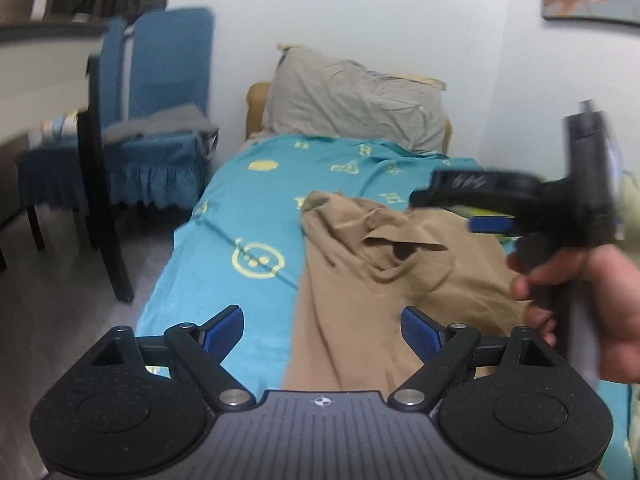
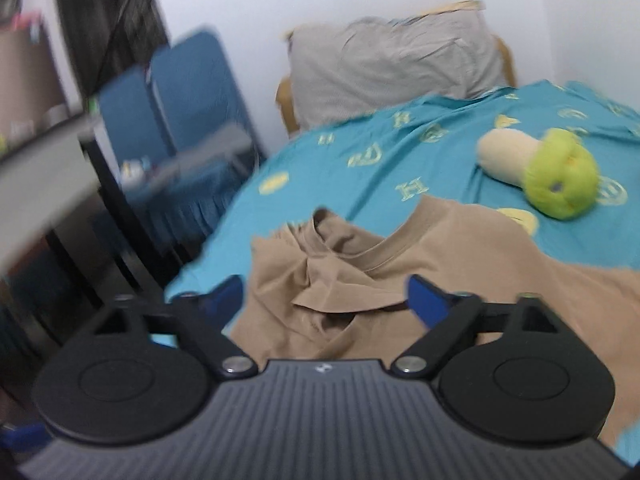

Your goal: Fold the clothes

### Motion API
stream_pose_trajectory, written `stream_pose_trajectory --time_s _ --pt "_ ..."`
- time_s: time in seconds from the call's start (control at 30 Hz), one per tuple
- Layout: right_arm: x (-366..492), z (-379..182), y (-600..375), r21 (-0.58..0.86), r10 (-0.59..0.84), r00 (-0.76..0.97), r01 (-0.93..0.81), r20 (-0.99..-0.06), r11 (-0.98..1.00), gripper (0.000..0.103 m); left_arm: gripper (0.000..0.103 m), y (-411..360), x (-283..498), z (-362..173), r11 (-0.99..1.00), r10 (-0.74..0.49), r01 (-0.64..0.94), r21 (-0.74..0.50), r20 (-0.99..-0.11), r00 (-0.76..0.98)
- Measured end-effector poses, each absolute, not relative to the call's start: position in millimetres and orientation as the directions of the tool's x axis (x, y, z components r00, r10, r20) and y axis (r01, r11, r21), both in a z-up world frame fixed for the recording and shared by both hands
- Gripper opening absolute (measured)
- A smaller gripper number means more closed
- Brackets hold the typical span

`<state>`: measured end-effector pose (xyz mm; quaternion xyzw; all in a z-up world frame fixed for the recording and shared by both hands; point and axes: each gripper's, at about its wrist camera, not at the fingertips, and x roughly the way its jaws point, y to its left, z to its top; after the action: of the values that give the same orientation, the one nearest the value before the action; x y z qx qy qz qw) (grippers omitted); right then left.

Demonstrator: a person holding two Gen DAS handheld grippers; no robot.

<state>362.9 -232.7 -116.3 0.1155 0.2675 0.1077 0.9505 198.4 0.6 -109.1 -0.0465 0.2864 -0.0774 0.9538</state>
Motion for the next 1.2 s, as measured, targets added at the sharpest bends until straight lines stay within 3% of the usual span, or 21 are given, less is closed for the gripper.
stream_pose_trajectory --time_s 0.27,0.37,0.43,0.6,0.77,0.9,1.0,1.07,1.13,1.2 --pt "415.9 -161.6 -181.8 0.047 0.188 0.777 -0.201 -0.601 0.979 0.075 0.087 8.9 223.0 -133.2 0.967 -0.214 0.09 -0.24 -0.561 0.8" --pt "424.0 -168.8 -175.0 -0.018 0.143 0.769 -0.197 -0.623 0.98 0.053 0.087 12.8 224.4 -136.4 0.962 -0.217 0.075 -0.263 -0.566 0.796" --pt "426.8 -166.3 -178.5 -0.054 0.086 0.788 -0.15 -0.61 0.987 0.019 0.087 14.5 224.5 -136.8 0.96 -0.215 0.064 -0.274 -0.569 0.794" --pt "427.0 -149.8 -203.2 -0.008 -0.003 0.854 -0.001 -0.52 1.0 0.017 0.087 16.4 223.3 -135.9 0.956 -0.211 0.047 -0.289 -0.569 0.795" --pt "450.0 -155.4 -228.8 0.079 -0.042 0.843 0.1 -0.537 0.992 0.017 0.087 10.1 221.3 -135.5 0.964 -0.202 0.059 -0.261 -0.564 0.801" --pt "455.3 -162.0 -257.2 0.217 -0.007 0.836 0.151 -0.549 0.964 0.021 0.087 3.7 222.8 -138.2 0.97 -0.196 0.075 -0.23 -0.563 0.803" --pt "442.6 -154.7 -275.3 0.309 0.021 0.837 0.179 -0.547 0.934 0.035 0.087 -1.0 223.9 -139.9 0.972 -0.199 0.09 -0.216 -0.561 0.804" --pt "424.5 -143.7 -283.6 0.321 0.03 0.838 0.176 -0.545 0.931 0.05 0.087 -4.6 223.2 -139.7 0.974 -0.199 0.1 -0.202 -0.56 0.805" --pt "401.5 -128.7 -291.9 0.323 0.03 0.842 0.173 -0.539 0.931 0.076 0.087 -8.5 221.6 -138.5 0.976 -0.199 0.112 -0.186 -0.558 0.805" --pt "372.3 -111.3 -299.9 0.327 0.048 0.851 0.148 -0.523 0.933 0.091 0.087 -11.2 216.5 -133.7 0.977 -0.202 0.126 -0.173 -0.545 0.814"
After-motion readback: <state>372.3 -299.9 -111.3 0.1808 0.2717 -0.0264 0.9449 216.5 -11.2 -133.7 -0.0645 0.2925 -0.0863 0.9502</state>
